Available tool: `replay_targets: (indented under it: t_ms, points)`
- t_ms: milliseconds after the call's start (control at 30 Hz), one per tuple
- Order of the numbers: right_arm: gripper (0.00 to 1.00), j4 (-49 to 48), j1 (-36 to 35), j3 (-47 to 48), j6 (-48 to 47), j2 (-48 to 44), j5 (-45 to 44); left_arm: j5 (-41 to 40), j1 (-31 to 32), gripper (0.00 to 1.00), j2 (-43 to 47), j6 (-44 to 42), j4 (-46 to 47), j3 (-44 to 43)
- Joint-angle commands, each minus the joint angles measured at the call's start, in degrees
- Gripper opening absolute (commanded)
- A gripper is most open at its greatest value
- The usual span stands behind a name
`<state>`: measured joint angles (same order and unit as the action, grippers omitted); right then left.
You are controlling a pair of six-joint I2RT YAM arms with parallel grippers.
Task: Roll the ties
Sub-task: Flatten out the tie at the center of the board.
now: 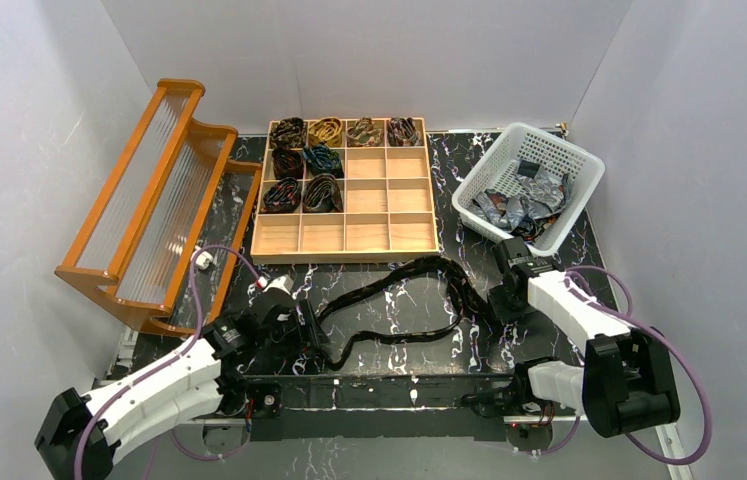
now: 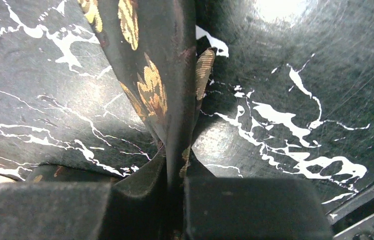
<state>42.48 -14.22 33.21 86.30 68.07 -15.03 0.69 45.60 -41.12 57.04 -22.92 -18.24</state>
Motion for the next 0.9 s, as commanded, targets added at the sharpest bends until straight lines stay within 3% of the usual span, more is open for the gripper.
replay_targets:
  t_ms: [0,233,367,600,700,867]
  points:
    - [0.12,-0.8,0.3,-1.0,-4.4,-2.6,-5.3,0.1,0.5,0.62,-3.4,-0.9,-0.5,-0.4]
    - [0.01,-3.1,0.3,0.0,-12.8,-3.2,-5.8,0.1,1.1,0.43,-7.1,-1.7,0.6,-0.9]
    - [0.01,-1.7,0.3,2.1,-16.3,-2.6,-7.1,0.1,1.2,0.25,-6.8,-1.6,0.9,-1.0]
    - [0.01,-0.3,0.3,6.6,-23.9,-1.9,-7.8,-2.3,1.2,0.06,-5.5,-2.2,0.2,-4.1]
    - [0.01,1.4,0.3,8.6,-26.0,-2.3,-8.3,-3.2,1.2,0.01,-5.6,-2.0,-1.7,-5.8]
    - [0.01,3.9,0.3,11.0,-28.5,-4.2,-8.1,-6.5,1.2,0.00,-4.6,-2.3,-7.6,-9.6]
